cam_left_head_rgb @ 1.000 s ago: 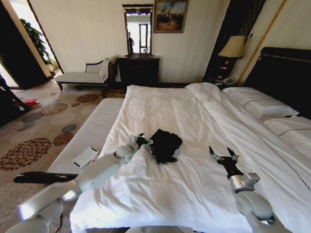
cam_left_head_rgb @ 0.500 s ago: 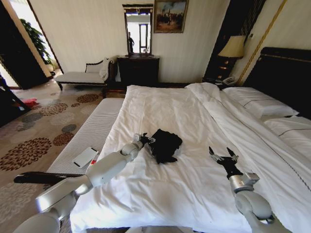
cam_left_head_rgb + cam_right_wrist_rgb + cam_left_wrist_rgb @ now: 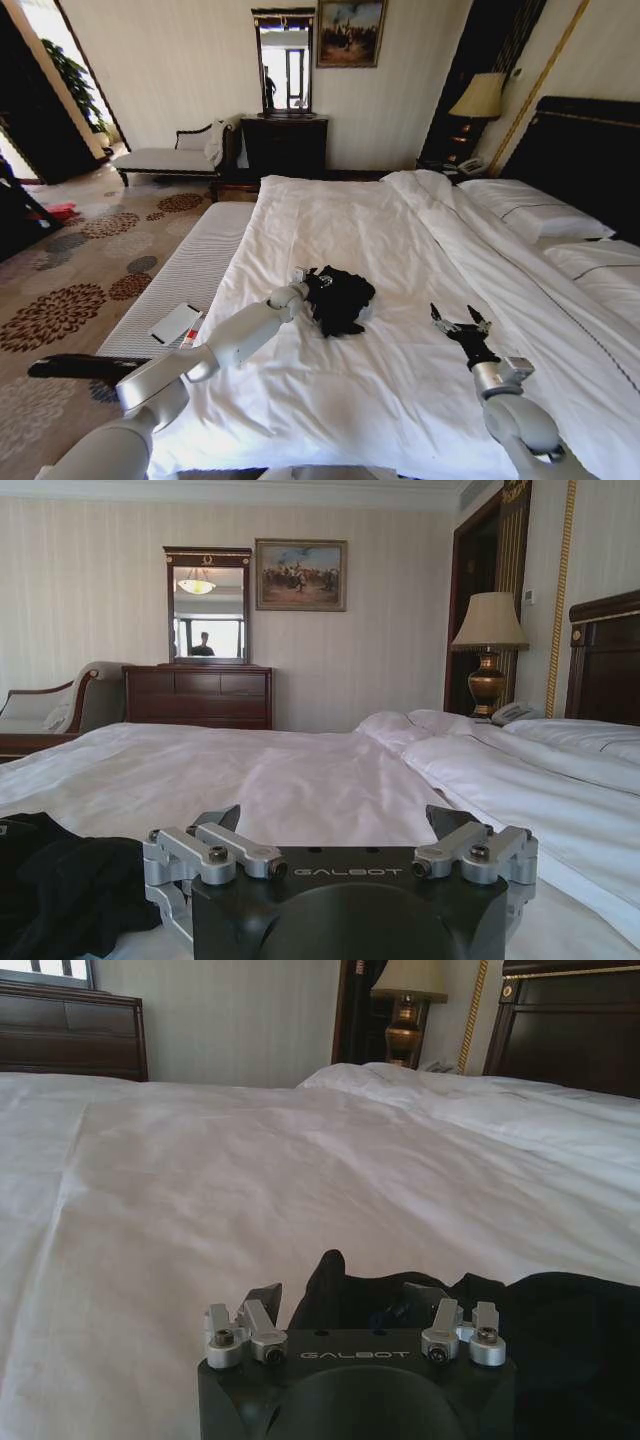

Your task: Fold the clothes on the bed.

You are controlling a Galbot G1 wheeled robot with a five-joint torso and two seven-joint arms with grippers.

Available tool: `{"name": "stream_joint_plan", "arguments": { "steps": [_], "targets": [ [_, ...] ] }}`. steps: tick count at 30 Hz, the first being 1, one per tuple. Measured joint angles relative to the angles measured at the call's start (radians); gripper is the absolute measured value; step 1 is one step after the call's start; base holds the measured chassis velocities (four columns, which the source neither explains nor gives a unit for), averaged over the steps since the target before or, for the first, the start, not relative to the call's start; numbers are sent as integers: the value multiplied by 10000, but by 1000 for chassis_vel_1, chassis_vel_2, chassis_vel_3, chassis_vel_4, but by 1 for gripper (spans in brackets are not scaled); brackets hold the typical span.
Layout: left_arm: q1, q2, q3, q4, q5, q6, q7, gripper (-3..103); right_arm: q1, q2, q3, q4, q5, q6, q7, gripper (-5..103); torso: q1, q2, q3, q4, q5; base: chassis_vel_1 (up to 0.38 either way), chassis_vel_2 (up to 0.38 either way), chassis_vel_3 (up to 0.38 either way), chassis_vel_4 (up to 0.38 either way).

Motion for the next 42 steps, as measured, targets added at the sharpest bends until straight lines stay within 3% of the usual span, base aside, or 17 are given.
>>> {"name": "stream_joint_plan", "arguments": {
  "steps": [4, 10, 18, 22, 25, 27, 28, 33, 36, 42],
  "targets": [
    [-66, -281, -71, 296, -32, 34, -52, 68, -60, -6, 94, 24, 45, 11, 1, 100, 0, 0, 0, -3, -1, 0, 0, 0, 0],
    [-123, -708, -187, 919, 168, 82, -338, 42, -75, 21, 188, 31, 89, 43, 110, 100, 0, 0, 0, -2, -1, 0, 0, 0, 0],
    [-143, -738, -162, 1138, 195, 103, -478, 39, -26, 74, 181, 4, 159, 56, 203, 100, 0, 0, -1, 0, -1, 0, 0, 0, 0],
    [-143, -788, -218, 1195, 196, 100, -538, 26, -6, 69, 173, -17, 171, 66, 219, 100, 0, 0, 0, -2, -2, 0, 0, 0, 0],
    [-142, -703, -241, 1105, 186, 93, -580, 11, 6, 41, 141, 9, 169, 50, 250, 100, 0, 1, -1, -3, -1, 0, 0, 0, 0],
    [-139, -645, -243, 1047, 164, 93, -596, 11, 3, -10, 121, 75, 226, 14, 271, 100, 0, 0, 0, -3, -1, 0, 0, 0, 0],
    [-133, -603, -243, 1005, 148, 93, -603, 5, 0, -46, 104, 126, 289, -20, 287, 100, -1, 0, -1, -3, -2, 0, 0, 0, 0],
    [-49, -282, -232, 649, 60, 93, -642, 1, 108, -432, -148, 613, 1325, -555, 553, 100, 0, 0, 0, -1, -3, 0, 0, 0, 0],
    [92, -80, -211, 322, 30, 96, -710, 1, 791, -1097, -724, 616, 2579, -1386, 644, 100, -1, 0, 0, 1, -3, 0, 0, 0, 0],
    [215, 115, -199, -41, 8, 121, -802, 1, 1801, -1894, -1468, -169, 3555, -1848, 471, 100, 0, 0, 0, -3, -2, 0, 0, 0, 0]
  ]
}}
